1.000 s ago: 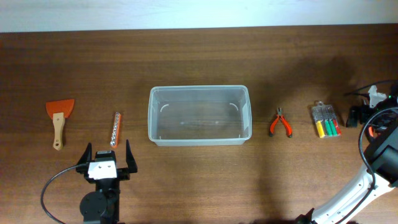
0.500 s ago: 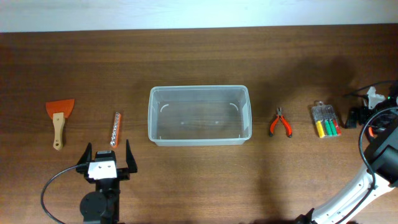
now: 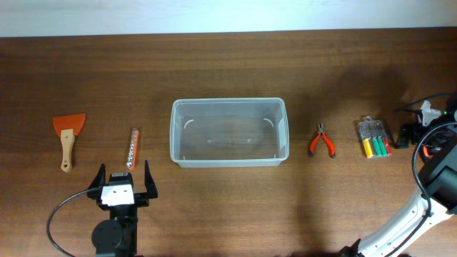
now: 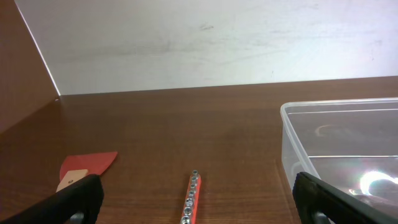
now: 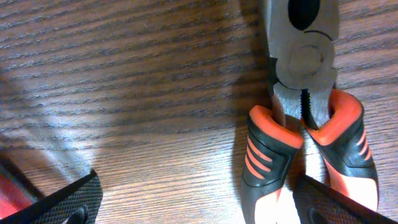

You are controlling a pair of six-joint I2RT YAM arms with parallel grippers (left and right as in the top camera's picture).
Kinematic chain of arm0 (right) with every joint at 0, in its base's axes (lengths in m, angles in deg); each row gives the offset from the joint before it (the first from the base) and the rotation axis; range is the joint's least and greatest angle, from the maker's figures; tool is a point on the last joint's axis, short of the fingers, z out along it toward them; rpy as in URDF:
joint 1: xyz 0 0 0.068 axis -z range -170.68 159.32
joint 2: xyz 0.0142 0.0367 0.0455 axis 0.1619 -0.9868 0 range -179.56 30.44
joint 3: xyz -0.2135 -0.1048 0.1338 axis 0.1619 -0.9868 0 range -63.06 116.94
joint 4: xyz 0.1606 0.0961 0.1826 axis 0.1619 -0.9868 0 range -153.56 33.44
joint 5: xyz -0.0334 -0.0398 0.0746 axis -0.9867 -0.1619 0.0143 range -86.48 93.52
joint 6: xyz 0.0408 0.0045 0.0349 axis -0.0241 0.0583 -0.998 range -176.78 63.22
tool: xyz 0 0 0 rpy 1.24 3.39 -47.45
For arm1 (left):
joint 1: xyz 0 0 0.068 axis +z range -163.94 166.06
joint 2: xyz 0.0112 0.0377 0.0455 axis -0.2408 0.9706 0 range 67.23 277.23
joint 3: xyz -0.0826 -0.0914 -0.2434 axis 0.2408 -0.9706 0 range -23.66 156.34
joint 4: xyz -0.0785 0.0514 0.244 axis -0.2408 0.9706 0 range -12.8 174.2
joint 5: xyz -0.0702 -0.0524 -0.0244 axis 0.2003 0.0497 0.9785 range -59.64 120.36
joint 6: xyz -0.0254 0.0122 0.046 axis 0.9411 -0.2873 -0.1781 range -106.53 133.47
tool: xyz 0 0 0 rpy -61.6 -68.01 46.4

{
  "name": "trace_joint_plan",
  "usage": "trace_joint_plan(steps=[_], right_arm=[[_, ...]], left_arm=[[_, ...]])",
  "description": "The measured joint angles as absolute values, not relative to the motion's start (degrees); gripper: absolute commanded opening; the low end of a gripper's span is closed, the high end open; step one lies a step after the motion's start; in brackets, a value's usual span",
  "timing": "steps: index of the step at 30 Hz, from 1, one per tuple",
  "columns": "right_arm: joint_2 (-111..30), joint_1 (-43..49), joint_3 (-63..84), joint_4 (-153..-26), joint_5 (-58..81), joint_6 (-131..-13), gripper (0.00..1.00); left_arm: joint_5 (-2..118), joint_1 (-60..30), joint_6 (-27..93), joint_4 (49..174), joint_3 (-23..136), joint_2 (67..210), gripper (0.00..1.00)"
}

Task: Pack container
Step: 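Close the right gripper on the pliers and lift them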

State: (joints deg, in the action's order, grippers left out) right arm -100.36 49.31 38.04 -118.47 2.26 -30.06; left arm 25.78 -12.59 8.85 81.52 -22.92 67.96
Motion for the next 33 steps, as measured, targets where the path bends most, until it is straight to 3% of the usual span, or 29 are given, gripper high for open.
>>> trace_joint_plan(steps=[7,11,15,18,33], right_arm=[[-100.4,49.3,38.0,-118.5,2.2,-30.0,0.99],[-100.4,49.3,38.0,-118.2,2.0,-29.8,0.71],[-100.4,49.3,38.0,-117.8,2.1,-30.1,0.67],[-100.4,49.3,38.0,-117.7,2.1,-29.7,0.52],[-100.4,49.3,38.0,-117.3,1.8,-30.1,0.36]], left_arm=[[25.8,-12.6,8.8,81.5,-22.9,68.0,0.99],[25.8,-12.6,8.8,81.5,-22.9,68.0,0.99],[25.8,-12.6,8.8,81.5,-22.9,68.0,0.99],[25.8,-12.6,8.8,81.5,-22.9,68.0,0.99],[25.8,-12.6,8.8,81.5,-22.9,68.0,0.99]])
